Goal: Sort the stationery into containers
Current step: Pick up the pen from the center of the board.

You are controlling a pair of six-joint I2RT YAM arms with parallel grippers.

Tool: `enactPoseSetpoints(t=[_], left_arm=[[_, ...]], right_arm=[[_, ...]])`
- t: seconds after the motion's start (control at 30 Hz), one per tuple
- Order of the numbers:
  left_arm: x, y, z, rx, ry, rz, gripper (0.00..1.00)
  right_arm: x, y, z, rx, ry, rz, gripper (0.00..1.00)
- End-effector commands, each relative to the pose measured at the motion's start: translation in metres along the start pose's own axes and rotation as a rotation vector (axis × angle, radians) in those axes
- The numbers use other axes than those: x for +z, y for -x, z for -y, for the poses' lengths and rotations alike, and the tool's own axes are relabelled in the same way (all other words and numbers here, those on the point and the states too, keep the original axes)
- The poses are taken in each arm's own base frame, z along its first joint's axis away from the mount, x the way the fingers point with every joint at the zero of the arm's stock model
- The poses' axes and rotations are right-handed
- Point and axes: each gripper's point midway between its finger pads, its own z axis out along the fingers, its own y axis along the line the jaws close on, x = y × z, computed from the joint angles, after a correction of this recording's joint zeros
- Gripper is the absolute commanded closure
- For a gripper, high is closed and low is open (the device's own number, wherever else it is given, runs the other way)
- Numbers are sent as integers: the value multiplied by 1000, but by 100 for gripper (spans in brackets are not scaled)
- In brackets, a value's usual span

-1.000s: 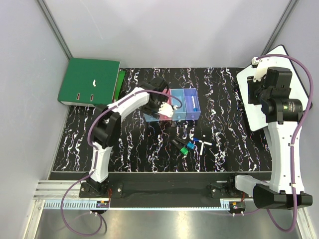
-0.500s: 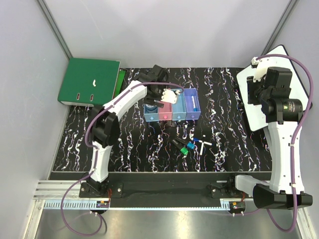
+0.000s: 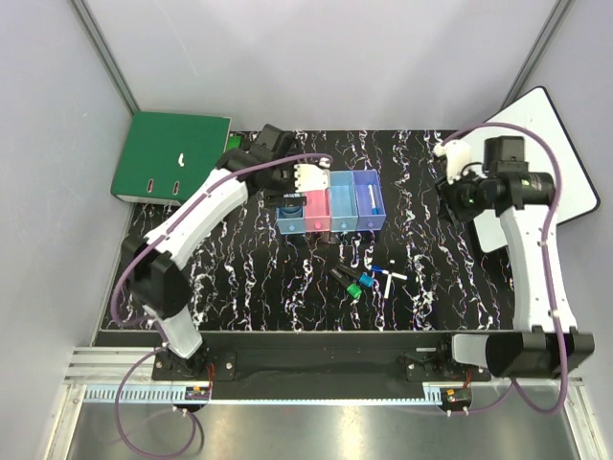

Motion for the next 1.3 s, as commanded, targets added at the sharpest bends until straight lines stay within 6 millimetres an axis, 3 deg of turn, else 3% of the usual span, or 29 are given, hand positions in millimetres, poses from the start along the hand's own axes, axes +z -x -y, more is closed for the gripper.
enactPoseSetpoints(t=[0.0, 0.2, 0.27, 0.43, 0.6, 0.73, 1.03, 1.27], left_arm=[[-31, 10, 13, -246, 57, 118, 16], [-52, 6, 36, -390, 66, 155, 15], [-57, 4, 43, -405, 65, 162, 15], [-65, -3, 50, -406, 84, 156, 15], [-79, -4, 46, -398, 126, 170, 15], [-87, -9, 46, -371, 152, 165, 14], [-90, -14, 44, -333, 176, 143, 14], [-85, -7, 39, -322, 165, 149, 13]], right_arm=[[36, -46, -25, -142, 195, -156, 62], [75, -83, -52, -342, 259, -309, 61], [84, -85, -59, -357, 267, -311, 59], [106, -90, -75, -167, 309, -336, 58], [122, -96, -105, 60, 406, -336, 61], [139, -95, -114, 159, 436, -337, 62], [189, -109, -95, 238, 364, -436, 59], [195, -118, -87, 251, 326, -472, 52]])
